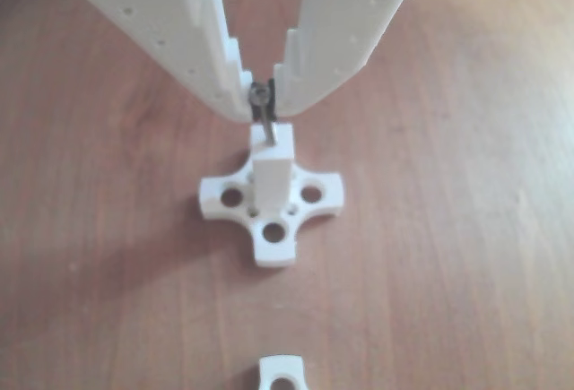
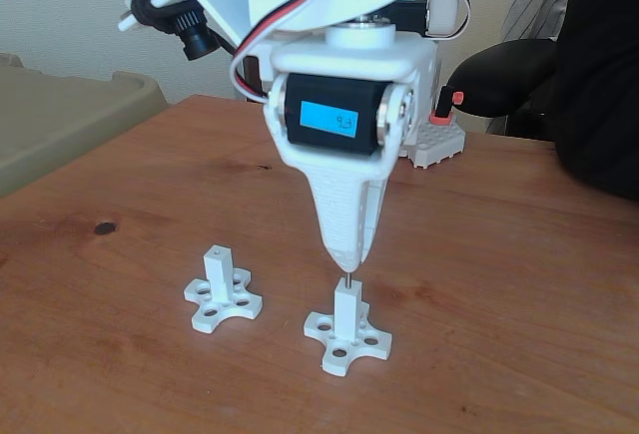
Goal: Grab the screw and set it in the hole.
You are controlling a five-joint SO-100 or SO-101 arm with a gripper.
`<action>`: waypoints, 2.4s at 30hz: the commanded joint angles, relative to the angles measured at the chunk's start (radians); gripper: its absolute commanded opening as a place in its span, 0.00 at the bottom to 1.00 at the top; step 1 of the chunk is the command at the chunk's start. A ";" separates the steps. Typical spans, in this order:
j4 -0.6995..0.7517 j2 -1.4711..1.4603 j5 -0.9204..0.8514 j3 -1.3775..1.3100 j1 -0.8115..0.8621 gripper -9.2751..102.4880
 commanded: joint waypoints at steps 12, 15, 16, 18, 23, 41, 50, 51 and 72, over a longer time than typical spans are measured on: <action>-0.009 0.015 0.006 -0.015 -0.018 0.04; -0.009 0.014 0.009 -0.014 -0.021 0.04; -0.009 0.014 0.009 -0.014 -0.023 0.04; -0.009 0.014 0.009 -0.014 -0.023 0.04; -0.018 0.009 0.011 -0.014 -0.025 0.04; -0.017 -0.003 0.020 -0.026 -0.017 0.17; 0.021 -0.003 0.015 -0.046 -0.006 0.26; 0.028 -0.002 0.012 -0.049 -0.003 0.26; 0.097 0.221 -0.057 -0.034 0.120 0.33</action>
